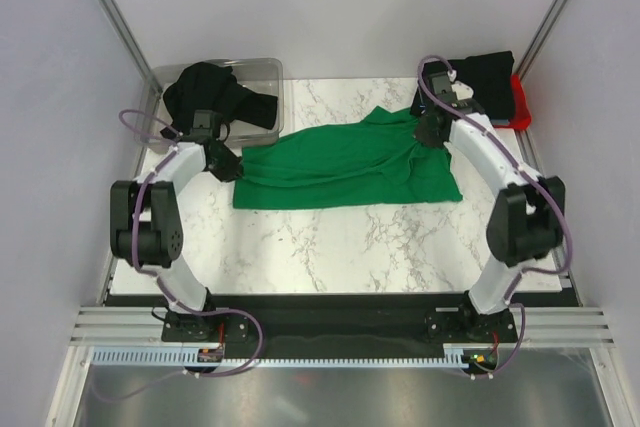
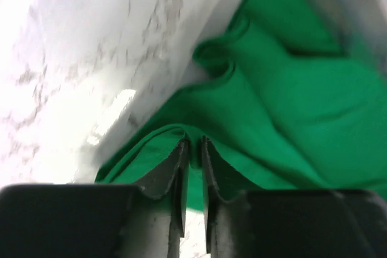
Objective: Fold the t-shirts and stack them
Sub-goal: Fold the tshirt
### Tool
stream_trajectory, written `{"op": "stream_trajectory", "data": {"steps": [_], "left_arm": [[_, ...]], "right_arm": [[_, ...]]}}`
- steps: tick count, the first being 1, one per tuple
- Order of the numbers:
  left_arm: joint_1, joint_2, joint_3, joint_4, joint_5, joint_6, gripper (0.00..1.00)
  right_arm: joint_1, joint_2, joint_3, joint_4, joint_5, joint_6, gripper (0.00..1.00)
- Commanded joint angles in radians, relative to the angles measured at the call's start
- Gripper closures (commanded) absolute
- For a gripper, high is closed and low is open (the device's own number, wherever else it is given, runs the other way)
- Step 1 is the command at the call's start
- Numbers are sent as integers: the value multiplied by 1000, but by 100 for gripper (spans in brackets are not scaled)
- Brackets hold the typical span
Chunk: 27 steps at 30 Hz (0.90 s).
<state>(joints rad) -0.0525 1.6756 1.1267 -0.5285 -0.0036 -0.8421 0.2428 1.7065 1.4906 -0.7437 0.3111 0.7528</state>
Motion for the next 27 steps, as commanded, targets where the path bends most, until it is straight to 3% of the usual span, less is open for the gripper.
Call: {"op": "stream_trajectory", "data": {"steps": [1, 2, 3, 4, 6, 8, 13, 16, 19, 27], "left_arm": [[51, 131, 148, -37, 79, 54, 77], [83, 153, 206, -54, 121, 61, 67], [106, 171, 225, -67, 141, 66, 42], [115, 165, 235, -82, 154, 72, 33], [128, 127, 233, -99, 136, 86, 21], [132, 37, 170, -97, 93, 98, 18], [132, -141, -80, 2, 99, 95, 19], [132, -214, -250, 120, 140, 78, 18], [131, -226, -350, 211, 180, 66, 18], [131, -168, -401, 306, 223, 52, 17]], "right_arm": [[-54, 181, 182, 43, -39, -61, 85], [-68, 230, 242, 32, -59, -76, 32], [-97, 278, 311, -44, -85, -89, 10], [-111, 356, 448, -86, -101, -101, 2], [-149, 374, 506, -137, -110, -127, 2], [-175, 276, 386, -99, -132, -127, 2], [-229, -95, -225, 176, -222, -110, 7], [-237, -195, -445, 269, -268, -119, 12], [-278, -214, -564, 357, -340, -132, 18], [-339, -108, -605, 438, -388, -153, 21]]}}
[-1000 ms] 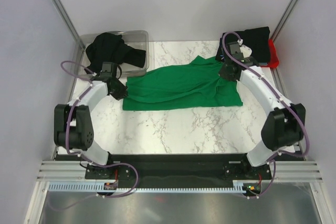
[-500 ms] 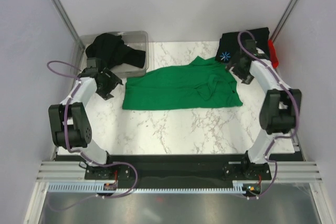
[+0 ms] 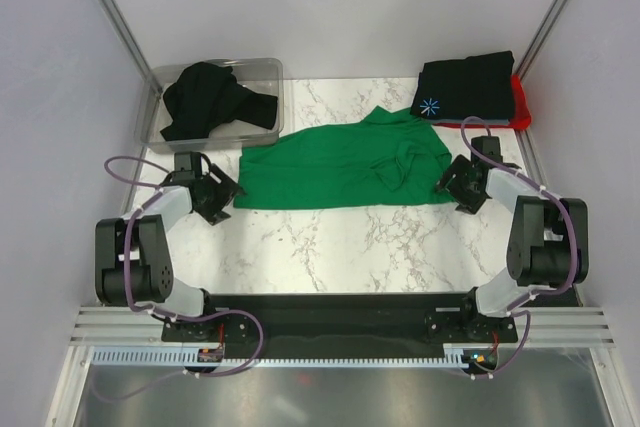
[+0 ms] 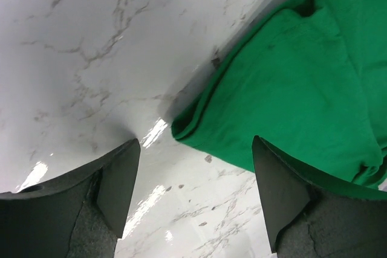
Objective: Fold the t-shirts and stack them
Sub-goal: Fold the tshirt
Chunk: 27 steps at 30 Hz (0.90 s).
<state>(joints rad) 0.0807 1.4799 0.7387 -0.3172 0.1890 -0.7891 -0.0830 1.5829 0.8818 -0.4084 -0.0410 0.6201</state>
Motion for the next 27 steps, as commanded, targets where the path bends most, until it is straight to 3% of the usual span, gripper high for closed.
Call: {"op": "stream_trajectory", "data": {"steps": [1, 8, 11, 13, 14, 15, 16, 18, 21, 25, 27], "left_arm": [[-2, 46, -12, 101, 32, -1, 17], [-24, 115, -19, 158, 46, -33, 26], [-53, 129, -27, 185, 32, -56, 42], [-68, 122, -24, 182, 14, -59, 70], [-68, 111, -30, 185, 10, -70, 81], [-67, 102, -32, 182, 9, -71, 95], [-67, 91, -32, 178, 6, -75, 98], [-68, 44, -29, 158, -8, -79, 98], [-67, -15, 42, 75, -16, -72, 98], [-56, -96, 267, -146, -63, -18, 98], [-30, -150, 284, -210, -69, -9, 98]], "right_arm": [[-15, 31, 3, 114, -36, -22, 21], [-43, 65, -6, 131, -25, -33, 34], [-47, 71, -17, 128, -17, -30, 50], [-50, 66, -27, 126, -10, -30, 61], [-50, 63, -30, 125, -11, -31, 74], [-54, 58, -30, 117, -16, -33, 79], [-54, 48, -27, 111, -20, -34, 91], [-54, 31, -21, 89, -40, -31, 100], [-54, -12, 37, 30, -75, -23, 100], [-54, -102, 225, -107, -51, -26, 100], [-92, -141, 256, -182, -72, -19, 100]]}}
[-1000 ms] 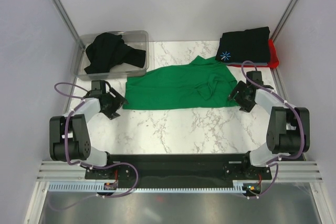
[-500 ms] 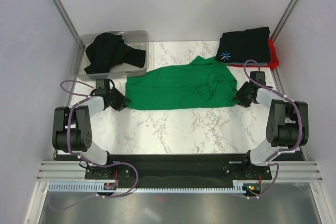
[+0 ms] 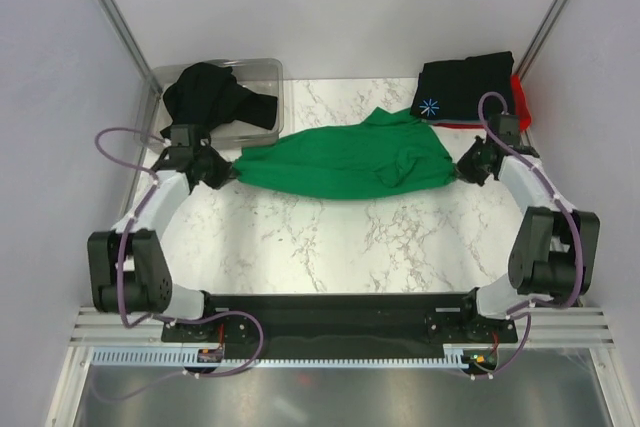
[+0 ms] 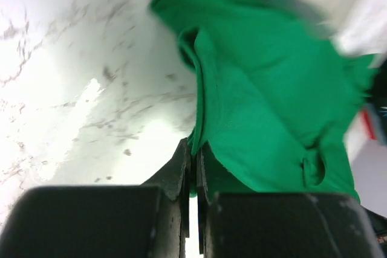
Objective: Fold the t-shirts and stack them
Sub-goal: Fold the tshirt
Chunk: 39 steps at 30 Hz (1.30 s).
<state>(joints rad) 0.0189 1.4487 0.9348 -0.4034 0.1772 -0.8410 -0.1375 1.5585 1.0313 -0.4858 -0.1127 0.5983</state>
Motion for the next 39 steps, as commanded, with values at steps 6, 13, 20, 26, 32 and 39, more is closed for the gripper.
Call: {"op": "stream_trajectory", "data": {"steps": [6, 13, 20, 26, 32, 39], "left_arm": [[88, -330, -82, -193, -25, 60, 98], [92, -576, -439, -206, 19, -58, 98], [85, -740, -478, -307, 21, -170, 98], [85, -867, -450, -432, 2, -225, 65], [84, -933, -318, -517, -48, -150, 1], [85, -771, -116, -480, -56, 193, 4]], "right_arm": [[-63, -286, -74, -136, -45, 1, 100], [-91, -511, -405, -123, -57, 81, 100], [-102, -675, -499, -207, -47, 167, 100], [-105, -764, -563, -260, -68, 219, 55], [-103, -873, -479, -307, -42, 181, 4], [1, -610, -197, -127, -73, 69, 14]]}}
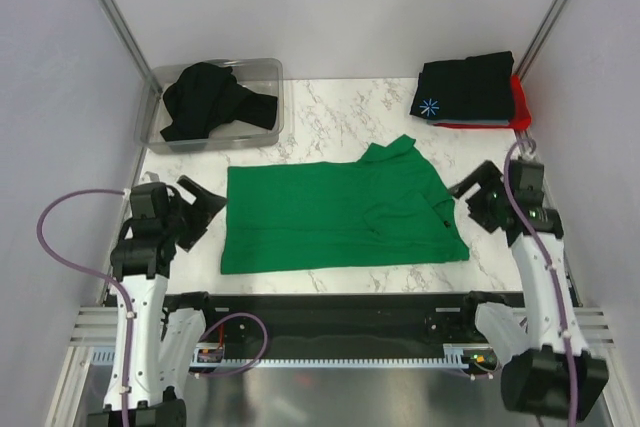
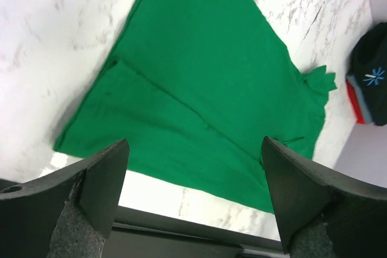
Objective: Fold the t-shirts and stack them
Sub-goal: Fold the tshirt
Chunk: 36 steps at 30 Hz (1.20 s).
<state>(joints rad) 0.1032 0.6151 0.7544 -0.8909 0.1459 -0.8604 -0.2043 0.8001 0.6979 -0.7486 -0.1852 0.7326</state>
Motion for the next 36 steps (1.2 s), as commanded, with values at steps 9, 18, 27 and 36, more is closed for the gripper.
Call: {"op": "stream_trajectory", "data": {"steps": [9, 18, 27, 36], "left_arm": [[0, 63, 10, 153, 63, 328, 8], [0, 58, 3, 170, 129, 347, 11], [-2, 48, -6, 181, 147, 340, 13], [-2, 43, -7, 182, 147, 342, 13]], "right_arm": [[276, 867, 644, 270, 227, -202, 27], [278, 1272, 951, 282, 216, -259, 41], [287, 1389, 1002, 336, 208, -249, 46], [306, 1433, 1016, 356, 204, -243, 64]]}}
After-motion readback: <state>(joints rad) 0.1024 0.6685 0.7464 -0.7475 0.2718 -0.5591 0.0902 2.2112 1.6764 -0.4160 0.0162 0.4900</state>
